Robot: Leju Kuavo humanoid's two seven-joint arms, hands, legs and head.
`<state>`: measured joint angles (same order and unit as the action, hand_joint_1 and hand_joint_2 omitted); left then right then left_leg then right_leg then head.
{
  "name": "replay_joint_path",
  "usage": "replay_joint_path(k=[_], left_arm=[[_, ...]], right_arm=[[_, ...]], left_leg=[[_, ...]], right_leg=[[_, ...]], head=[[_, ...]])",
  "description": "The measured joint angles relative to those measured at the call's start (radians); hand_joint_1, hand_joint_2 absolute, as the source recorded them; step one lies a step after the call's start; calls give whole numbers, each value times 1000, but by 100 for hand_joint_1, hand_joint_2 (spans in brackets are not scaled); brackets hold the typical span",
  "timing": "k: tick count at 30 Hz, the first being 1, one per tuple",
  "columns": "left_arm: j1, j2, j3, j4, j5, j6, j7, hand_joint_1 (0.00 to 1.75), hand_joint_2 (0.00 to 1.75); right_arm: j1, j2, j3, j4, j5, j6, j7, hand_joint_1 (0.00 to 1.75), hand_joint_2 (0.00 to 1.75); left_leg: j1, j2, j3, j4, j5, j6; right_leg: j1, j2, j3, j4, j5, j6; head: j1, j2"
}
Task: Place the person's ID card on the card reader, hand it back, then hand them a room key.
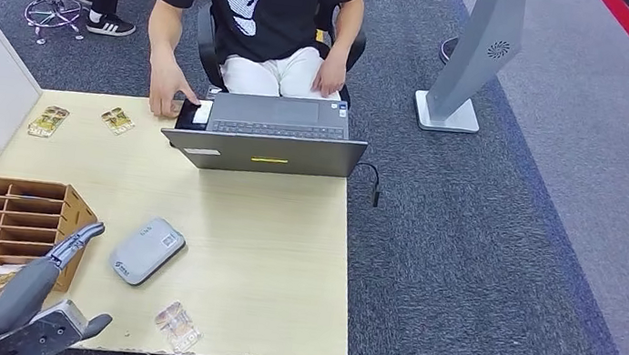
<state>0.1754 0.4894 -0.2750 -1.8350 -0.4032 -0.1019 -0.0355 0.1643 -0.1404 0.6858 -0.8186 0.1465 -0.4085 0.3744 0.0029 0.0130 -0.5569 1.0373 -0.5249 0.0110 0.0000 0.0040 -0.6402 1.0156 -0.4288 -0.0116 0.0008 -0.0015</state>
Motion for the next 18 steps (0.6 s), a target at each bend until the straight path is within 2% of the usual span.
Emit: replay_joint_path(k=[16,18], left_arm=[[31,33,-7,-38,-1,1,1,0,175],[44,50,-8,-48,-22,12,9,0,175]], right_arm=[[0,0,-1,0,-2,-2,0,0,175],[1,0,-1,0,-11,-6,0,0,175]], left_leg=[[0,0,0,0,0,0],[0,0,0,0,0,0]], right_leg=[[0,0,0,0,1,0],[0,0,0,0,1,0]], head=[[0,0],[0,0]])
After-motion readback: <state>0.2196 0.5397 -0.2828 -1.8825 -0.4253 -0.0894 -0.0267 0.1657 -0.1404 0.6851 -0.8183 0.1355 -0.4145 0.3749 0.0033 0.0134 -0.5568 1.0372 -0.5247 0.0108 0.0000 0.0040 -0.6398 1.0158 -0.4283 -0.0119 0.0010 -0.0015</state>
